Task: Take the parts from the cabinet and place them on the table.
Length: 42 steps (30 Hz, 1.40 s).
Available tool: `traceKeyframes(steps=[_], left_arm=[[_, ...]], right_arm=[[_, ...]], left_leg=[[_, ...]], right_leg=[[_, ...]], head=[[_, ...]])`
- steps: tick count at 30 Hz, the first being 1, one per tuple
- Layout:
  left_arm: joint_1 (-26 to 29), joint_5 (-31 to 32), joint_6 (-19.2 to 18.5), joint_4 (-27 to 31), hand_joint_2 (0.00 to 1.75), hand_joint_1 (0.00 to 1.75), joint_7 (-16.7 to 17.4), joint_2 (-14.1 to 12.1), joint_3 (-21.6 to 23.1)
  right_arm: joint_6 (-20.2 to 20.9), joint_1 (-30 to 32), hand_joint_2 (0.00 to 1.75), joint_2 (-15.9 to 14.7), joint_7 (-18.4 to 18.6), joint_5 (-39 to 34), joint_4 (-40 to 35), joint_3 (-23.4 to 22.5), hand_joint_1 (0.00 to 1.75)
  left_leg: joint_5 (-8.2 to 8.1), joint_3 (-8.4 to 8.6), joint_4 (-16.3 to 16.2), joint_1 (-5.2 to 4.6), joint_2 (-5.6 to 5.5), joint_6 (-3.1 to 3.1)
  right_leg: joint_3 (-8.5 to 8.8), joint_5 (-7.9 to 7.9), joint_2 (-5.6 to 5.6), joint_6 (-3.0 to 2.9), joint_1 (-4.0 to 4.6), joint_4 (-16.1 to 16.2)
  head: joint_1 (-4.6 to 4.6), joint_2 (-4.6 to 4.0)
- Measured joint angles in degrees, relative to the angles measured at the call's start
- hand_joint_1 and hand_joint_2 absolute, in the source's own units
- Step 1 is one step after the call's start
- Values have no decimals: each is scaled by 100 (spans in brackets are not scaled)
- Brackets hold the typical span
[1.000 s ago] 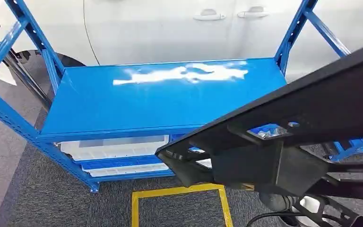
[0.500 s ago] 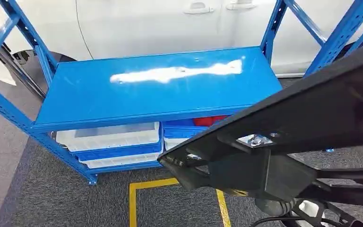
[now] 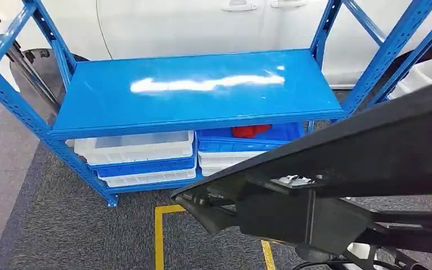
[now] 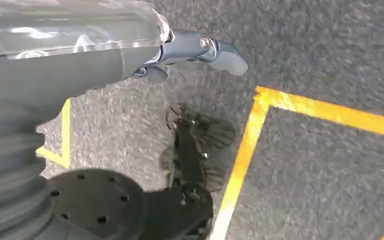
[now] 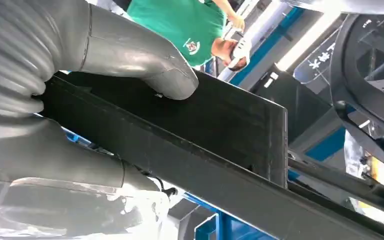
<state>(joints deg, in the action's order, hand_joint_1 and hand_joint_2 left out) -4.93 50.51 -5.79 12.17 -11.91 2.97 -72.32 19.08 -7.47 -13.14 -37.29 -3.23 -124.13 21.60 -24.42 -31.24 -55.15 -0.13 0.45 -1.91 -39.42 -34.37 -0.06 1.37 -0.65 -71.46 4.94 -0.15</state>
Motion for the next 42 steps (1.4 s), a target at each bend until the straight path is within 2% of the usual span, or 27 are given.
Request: traceKeyframes(steps=[1,3,5,6,7,10,11,12,13,15,16,18,20,21,22,23,26,27,28,30,32,33,34,36,37,40,42], left_arm=[[6,7,0,0,175,0,0,0,0],[6,15,4,0,175,0,0,2,0],[9,46,15,0,175,0,0,11,0],[8,52,15,0,175,0,-2,11,0],[11,66,15,-2,175,0,-13,15,0],[9,59,-15,0,175,0,-11,26,4],[19,50,-22,0,175,0,-22,28,4],[15,50,-31,0,175,0,-46,31,11],[22,52,-42,0,175,0,-76,37,18],[18,52,-31,-2,175,0,-105,52,26],[12,57,-11,-2,175,0,-105,52,26],[-2,59,15,0,175,0,-81,55,28],[-28,57,44,-2,175,0,-44,61,28],[-45,52,48,0,175,0,-35,61,28],[-61,46,59,0,175,0,-13,61,31],[-74,37,70,-2,175,0,17,61,31],[-75,-13,120,0,175,0,109,66,28],[-79,-18,120,-2,175,0,116,85,28],[-87,-20,125,0,175,0,127,94,28],[-83,-26,127,0,175,0,129,96,28],[-78,-28,127,0,175,0,129,103,26],[-73,-28,125,0,175,0,135,107,26],[-69,-28,122,-2,175,0,142,111,26],[-58,-26,118,-2,175,0,146,136,26],[-62,-26,118,0,175,0,146,140,26],[-59,-22,122,0,175,0,160,144,26],[-60,-20,133,0,175,0,162,144,26]], right_arm=[[-15,2,175,0,0,4,2,9,175],[15,33,175,0,0,0,2,11,175],[122,76,175,0,0,-39,0,11,175],[193,76,175,0,0,-90,0,2,175],[273,86,175,0,0,-146,0,-31,175],[363,71,175,0,0,-306,35,-138,175],[405,66,175,-7,0,-335,68,-186,175],[444,63,175,-7,0,-363,96,-221,175],[541,64,175,-7,0,-397,127,-253,175],[749,67,175,-7,0,-417,214,-367,175],[806,67,175,-7,0,-417,275,-426,175],[817,66,175,-7,0,-393,394,-490,175],[804,64,175,-7,0,-358,477,-501,175],[800,62,175,-7,0,-356,507,-503,175],[782,65,175,-7,0,-352,529,-509,175],[769,56,175,-7,0,-348,551,-511,175],[732,4,175,-7,0,-341,643,-503,175],[715,-12,175,-4,0,-341,689,-498,175],[677,-49,175,7,0,-354,721,-492,175],[606,-98,175,7,2,-387,813,-487,175],[551,-101,175,7,2,-415,879,-466,175],[542,-101,175,7,2,-415,905,-450,175],[542,-101,175,7,2,-422,924,-439,175],[540,-101,175,7,2,-450,940,-413,175],[540,-104,175,7,2,-459,942,-404,175],[551,-85,175,7,2,-479,940,-393,175],[557,-86,175,0,2,-479,940,-393,175]], left_leg=[[51,-79,-23,-3,7,6],[126,-243,-84,6,15,25],[190,-409,-175,20,15,69],[214,-467,-231,20,14,100],[240,-523,-269,5,15,134],[394,-541,-225,28,16,239],[409,-584,-231,16,8,283],[203,-652,-333,40,-8,300],[-179,-744,-611,47,-9,313],[-833,-948,-1460,52,-11,348],[-965,-1002,-1843,55,-10,361],[-690,-839,-2035,60,-11,357],[-294,-267,-1360,59,-17,318],[-323,135,-851,58,-30,282],[-607,603,-262,24,-40,252],[-711,722,44,14,-42,226],[-579,632,52,-31,-40,102],[-492,620,87,-1,0,66],[-437,546,87,-9,-1,16],[-334,407,62,-22,11,-1],[-255,277,18,-26,11,8],[-228,215,-13,-25,8,19],[-213,162,-46,-24,7,32],[-206,96,-139,-22,7,53],[-210,42,-164,-52,10,88],[-173,3,-195,-36,13,168],[-219,-31,-248,-24,4,235]], right_leg=[[-55,-83,-1,21,-12,-315],[181,180,-3,46,-36,-174],[826,561,-10,50,-60,761],[1121,447,-22,40,-66,1261],[1215,385,-7,-4,1,1470],[1104,495,12,-123,36,1392],[1053,582,2,-190,-14,1442],[987,659,-29,-243,-9,1452],[897,730,-28,-295,-4,1451],[725,874,-31,-310,18,1449],[634,947,-32,-310,32,1442],[420,1109,-31,-297,47,1436],[218,1235,-16,-264,51,1428],[159,1300,-11,-245,52,1408],[118,1334,-10,-212,72,1393],[125,1384,-28,-180,61,1380],[143,1543,-38,-56,13,1437],[101,1469,-28,-42,-14,1379],[-23,1183,-17,-38,0,1120],[-355,585,-12,-23,-14,142],[-473,324,-13,-9,-14,-465],[-333,376,-14,-8,-17,-359],[-39,519,-16,-14,-21,9],[711,833,-28,-49,-22,1125],[798,675,-41,-81,6,1318],[734,746,-22,-166,45,1307],[739,817,-39,-266,0,1381]], head=[[0,0],[0,0],[0,0],[0,0],[2,0],[2,0],[0,2],[0,2],[2,0],[0,0],[0,2],[0,0],[2,0],[2,0],[2,0],[0,0],[0,0],[2,2],[0,0],[0,0],[0,0],[0,0],[0,0],[0,0],[0,0],[0,0],[0,0]])
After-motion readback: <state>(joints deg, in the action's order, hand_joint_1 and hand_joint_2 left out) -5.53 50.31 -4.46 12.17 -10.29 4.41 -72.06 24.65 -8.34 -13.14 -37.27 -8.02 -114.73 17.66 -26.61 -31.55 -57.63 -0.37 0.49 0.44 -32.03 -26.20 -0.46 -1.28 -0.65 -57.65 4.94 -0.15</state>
